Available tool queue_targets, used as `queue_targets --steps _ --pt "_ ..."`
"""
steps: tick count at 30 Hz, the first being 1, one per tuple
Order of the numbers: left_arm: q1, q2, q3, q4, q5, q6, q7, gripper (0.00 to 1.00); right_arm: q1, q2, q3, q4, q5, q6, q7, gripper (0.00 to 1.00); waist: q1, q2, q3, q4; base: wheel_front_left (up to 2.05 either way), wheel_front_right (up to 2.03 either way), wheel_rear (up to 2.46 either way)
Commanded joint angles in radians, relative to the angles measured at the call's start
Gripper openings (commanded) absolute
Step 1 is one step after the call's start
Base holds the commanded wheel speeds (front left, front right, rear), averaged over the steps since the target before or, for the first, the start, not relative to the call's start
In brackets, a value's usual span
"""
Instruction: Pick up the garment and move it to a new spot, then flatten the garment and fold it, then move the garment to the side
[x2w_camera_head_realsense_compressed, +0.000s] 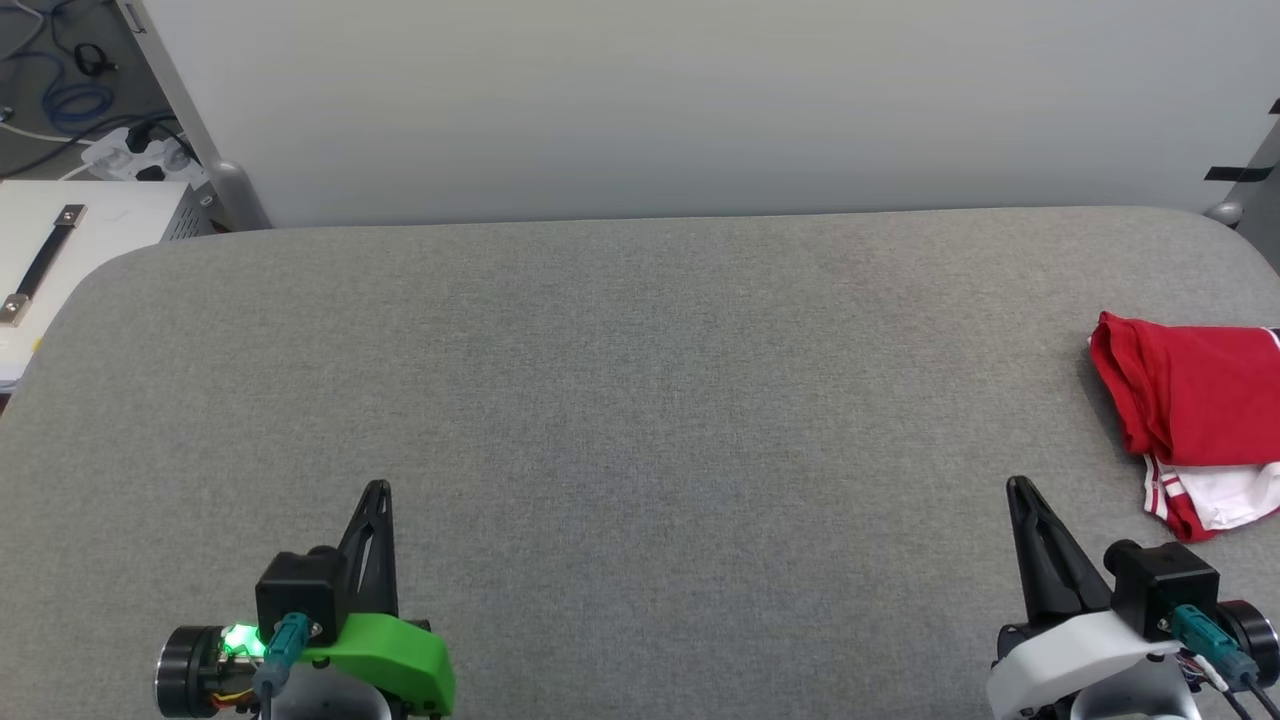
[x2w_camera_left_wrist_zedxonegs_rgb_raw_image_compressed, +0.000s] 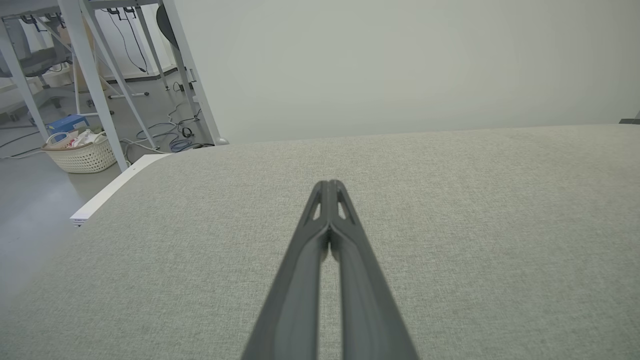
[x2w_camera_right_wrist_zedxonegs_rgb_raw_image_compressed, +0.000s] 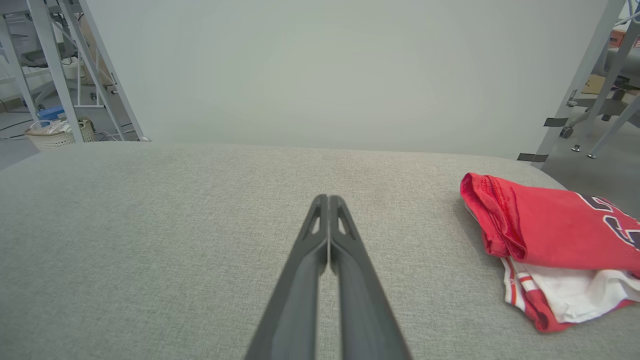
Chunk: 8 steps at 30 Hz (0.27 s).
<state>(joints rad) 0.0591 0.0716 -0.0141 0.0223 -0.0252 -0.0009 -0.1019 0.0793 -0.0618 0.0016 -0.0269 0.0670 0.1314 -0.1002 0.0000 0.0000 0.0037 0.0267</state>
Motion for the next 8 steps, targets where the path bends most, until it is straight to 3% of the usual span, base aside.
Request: queue_targets --steps 1,8 --pt "-0.021 -0.004 0.005 -0.006 0.009 0.001 0.01 0.0 -0.018 0.005 0.0 0.005 -0.013 0.0 0.009 0.0 0.0 0.0 0.0 -0.001 0.0 0.0 0.0" --pt "-0.027 -0.007 0.006 -0.008 0.011 0.001 0.024 0.0 -0.028 0.006 -0.001 0.009 -0.022 -0.001 0.023 0.0 0.0 0.0 -0.001 -0.005 0.0 0.0 0.0"
